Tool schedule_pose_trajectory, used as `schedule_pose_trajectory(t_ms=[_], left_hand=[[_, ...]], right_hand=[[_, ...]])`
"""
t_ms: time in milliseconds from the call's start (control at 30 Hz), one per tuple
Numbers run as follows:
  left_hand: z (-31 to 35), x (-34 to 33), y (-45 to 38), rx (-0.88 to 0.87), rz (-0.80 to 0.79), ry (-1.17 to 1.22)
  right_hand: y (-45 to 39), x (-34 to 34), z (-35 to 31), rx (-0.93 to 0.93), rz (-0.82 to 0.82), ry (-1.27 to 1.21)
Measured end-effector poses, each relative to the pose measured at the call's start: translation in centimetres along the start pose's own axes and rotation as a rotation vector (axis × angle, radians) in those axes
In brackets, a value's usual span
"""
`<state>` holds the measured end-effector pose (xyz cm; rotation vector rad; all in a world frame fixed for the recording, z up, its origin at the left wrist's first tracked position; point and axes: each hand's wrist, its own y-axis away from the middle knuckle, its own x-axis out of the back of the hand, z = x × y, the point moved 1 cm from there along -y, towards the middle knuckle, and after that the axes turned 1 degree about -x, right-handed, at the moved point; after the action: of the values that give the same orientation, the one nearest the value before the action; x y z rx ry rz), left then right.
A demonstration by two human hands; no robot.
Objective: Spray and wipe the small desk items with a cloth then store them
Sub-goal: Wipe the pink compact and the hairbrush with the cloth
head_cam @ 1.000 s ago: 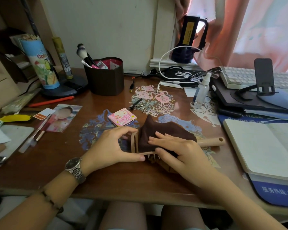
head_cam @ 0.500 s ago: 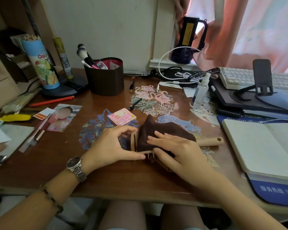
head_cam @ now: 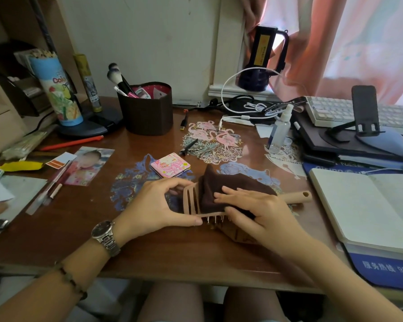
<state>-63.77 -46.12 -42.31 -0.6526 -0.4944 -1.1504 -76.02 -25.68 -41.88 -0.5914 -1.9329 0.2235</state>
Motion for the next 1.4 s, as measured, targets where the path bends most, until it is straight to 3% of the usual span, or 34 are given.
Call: schedule_pose_trajectory(t_ms=[333,600,800,1000,1167,1400], left_hand=[[0.1,0.2,-0.2,0.012,-0.003,0.003],[-0.3,0.5,-0.5,0.055,-0.100,-0.034],[1.2,1.6,-1.3,0.053,-0.204,-0.153],[2.8,1.0,-4.6,0.206,-0.154,0.065],[3.4,-1.3,-9.1,0.276,-0.302,-0.039],[3.9,-2.8,-11.1,0.272,-0.311,0.060]], right_hand=[[2.7,2.6,3.9,-0.131,-0.023,0.063],[3.1,2.6,3.6,0.002,-0.077,0.156],[4.3,3.7,4.9,-0.016,-0.049,0.200],[5.0,4.6,5.6,-0.030,-0.068,0.248],[5.7,4.8,5.7,-0.062,-0.011,0.218],[5.5,5.4,5.8,-0.018,0.040,0.236]])
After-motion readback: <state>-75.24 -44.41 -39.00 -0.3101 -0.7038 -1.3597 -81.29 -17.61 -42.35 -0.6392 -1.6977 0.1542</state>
